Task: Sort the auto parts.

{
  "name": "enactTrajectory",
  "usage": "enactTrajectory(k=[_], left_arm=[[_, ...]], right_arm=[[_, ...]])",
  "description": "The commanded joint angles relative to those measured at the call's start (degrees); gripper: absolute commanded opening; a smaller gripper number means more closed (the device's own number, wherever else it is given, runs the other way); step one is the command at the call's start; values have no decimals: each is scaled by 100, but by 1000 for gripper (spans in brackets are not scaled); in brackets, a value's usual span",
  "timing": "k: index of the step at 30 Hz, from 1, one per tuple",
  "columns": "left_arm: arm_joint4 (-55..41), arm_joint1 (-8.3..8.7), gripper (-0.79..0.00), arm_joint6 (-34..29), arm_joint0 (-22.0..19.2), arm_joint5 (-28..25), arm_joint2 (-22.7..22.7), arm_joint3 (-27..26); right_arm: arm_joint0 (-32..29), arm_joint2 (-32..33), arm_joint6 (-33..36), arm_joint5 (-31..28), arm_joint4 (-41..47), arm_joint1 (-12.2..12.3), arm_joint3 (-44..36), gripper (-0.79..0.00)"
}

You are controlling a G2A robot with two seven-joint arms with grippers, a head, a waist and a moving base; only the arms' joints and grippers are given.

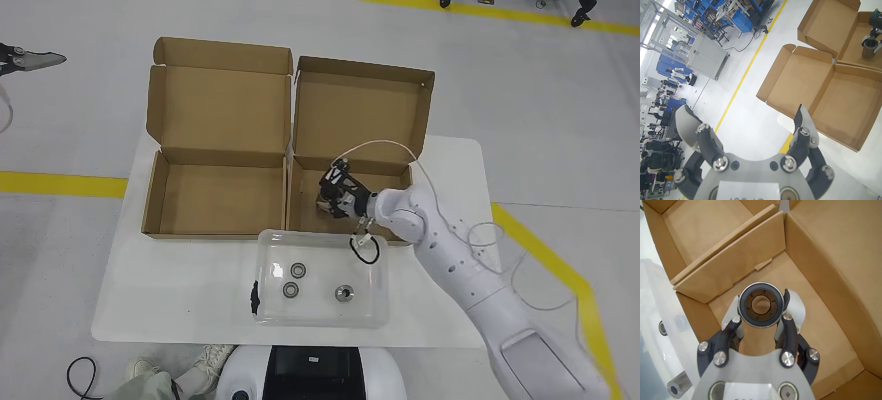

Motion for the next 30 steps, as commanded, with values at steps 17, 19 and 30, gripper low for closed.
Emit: enactTrajectory(k=[17,19,30], left_arm=[[0,0,0,0,0,0,0,0],[0,0,0,0,0,0,0,0],[0,0,0,0,0,0,0,0]], right_arm=[[48,-113,-37,35,-248,-75,-44,-71],[-21,-59,-108,-28,-273,-49,-204,-58],[-1118,803,-174,-363,-755,358,-2315,-37]])
